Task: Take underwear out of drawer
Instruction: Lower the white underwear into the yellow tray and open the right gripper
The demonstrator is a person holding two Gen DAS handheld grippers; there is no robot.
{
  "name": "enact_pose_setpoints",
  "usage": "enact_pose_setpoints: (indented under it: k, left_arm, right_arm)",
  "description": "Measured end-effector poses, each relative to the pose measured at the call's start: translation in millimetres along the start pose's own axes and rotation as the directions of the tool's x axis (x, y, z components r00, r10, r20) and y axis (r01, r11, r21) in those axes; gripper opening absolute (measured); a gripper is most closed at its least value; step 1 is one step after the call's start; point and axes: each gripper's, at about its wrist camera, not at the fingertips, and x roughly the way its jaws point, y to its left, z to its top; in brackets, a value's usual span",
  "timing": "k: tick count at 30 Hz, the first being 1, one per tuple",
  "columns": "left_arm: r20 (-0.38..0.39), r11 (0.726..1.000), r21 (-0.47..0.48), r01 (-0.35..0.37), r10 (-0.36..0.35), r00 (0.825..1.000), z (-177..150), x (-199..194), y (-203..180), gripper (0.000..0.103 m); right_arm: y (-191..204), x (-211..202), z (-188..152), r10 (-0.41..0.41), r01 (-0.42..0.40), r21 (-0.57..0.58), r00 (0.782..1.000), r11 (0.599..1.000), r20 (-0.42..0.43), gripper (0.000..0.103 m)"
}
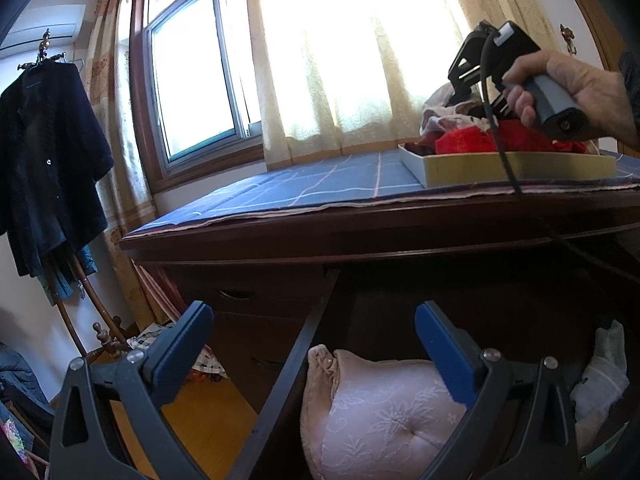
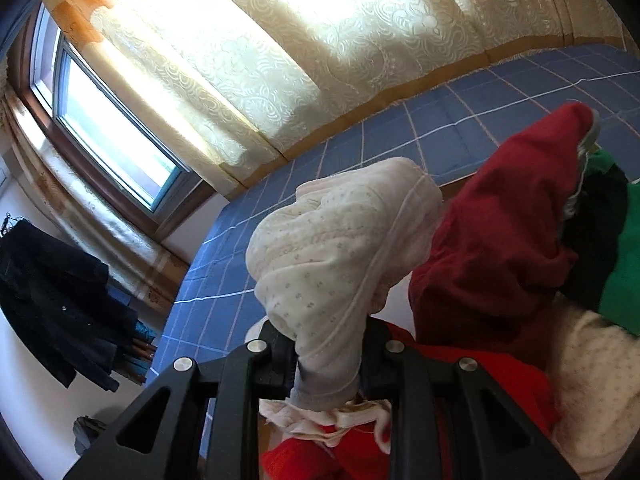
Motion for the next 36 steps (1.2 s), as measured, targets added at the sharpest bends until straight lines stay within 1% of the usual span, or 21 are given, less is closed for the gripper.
enact_pose_setpoints:
  k: [6,12,16,18,20,21,22,23,24,25,29,31,33,36]
  left_arm:
    - [-0.022,1.0,-0.008,0.002,-0.002,1.0,1.1,2.8,-0.3,0.103]
    - [-0.037,1.0,-0.015,-0.008,0.007,0.999,0.2,4.3,-1.1,0.103]
    - [-0.058,1.0,-0.029,-0.005,0.003,0.998,1.2,6.6,0.0,0.103]
    - [-0.06,0.999,-0.031,-0.007,0.005,0.998,0.8,6.8,-0.1,0.103]
    - [-0.062,1.0,-0.029,-0.009,0.007,0.998,0.4,6.8,-0.8,0.103]
    - [-0.064,1.0,-0.027,-0.009,0.007,0.998,0.4,7.0,-1.0,0.103]
    - [-0.066,1.0,-0.023,-0.007,0.006,0.998,0.5,7.1,-1.3,0.103]
    - [-0.069,1.0,-0.019,-0.005,0.003,0.998,0.6,7.5,-1.7,0.103]
    - [-0.07,1.0,-0.017,-0.002,0.001,0.998,0.7,7.8,-1.9,0.103]
    - [-0.071,1.0,-0.016,-0.001,0.0,0.997,0.9,8.7,-1.4,0.103]
    - [-0.075,1.0,-0.015,0.002,-0.003,0.997,0.9,9.1,-1.3,0.103]
    - [-0.076,1.0,-0.013,0.003,-0.004,0.997,0.7,9.0,-2.0,0.103]
    - [-0.074,1.0,-0.014,0.003,-0.004,0.997,0.5,8.9,-2.1,0.103]
    - [-0.076,1.0,-0.018,0.003,-0.004,0.997,0.7,9.5,-2.3,0.103]
  right_arm:
    - [-1.7,13.8,8.3,-0.033,0.033,-0.008,0.999,0.999,-0.009,0.025]
    - [-8.4,34.0,14.1,-0.094,0.093,-0.026,0.995,0.995,-0.027,0.025]
    - [-17.3,44.5,18.5,-0.119,0.119,-0.002,0.992,0.993,-0.052,0.025]
    - [-16.3,50.1,17.8,-0.174,0.172,-0.034,0.982,0.984,-0.07,0.025]
    - [-16.4,52.3,17.6,-0.19,0.188,-0.037,0.978,0.982,-0.083,0.025]
    - [-16.9,52.5,17.7,-0.195,0.193,-0.036,0.977,0.981,-0.086,0.027]
    - [-17.9,52.7,17.8,-0.194,0.192,-0.032,0.977,0.981,-0.089,0.028]
    - [-19.0,52.5,17.7,-0.192,0.191,-0.026,0.977,0.981,-0.091,0.031]
    - [-20.9,52.0,17.7,-0.189,0.188,-0.016,0.978,0.982,-0.091,0.039]
    - [-23.6,51.1,17.7,-0.185,0.185,-0.002,0.978,0.983,-0.092,0.042]
    - [-33.4,43.2,17.5,-0.125,0.133,0.077,0.987,0.988,-0.103,0.048]
    - [-34.4,36.1,16.7,-0.095,0.104,0.1,0.991,0.989,-0.092,0.051]
    - [-32.8,27.7,14.4,-0.049,0.057,0.107,0.996,0.993,-0.069,0.056]
    - [-29.2,16.7,8.4,-0.004,0.008,0.089,0.999,0.996,-0.04,0.057]
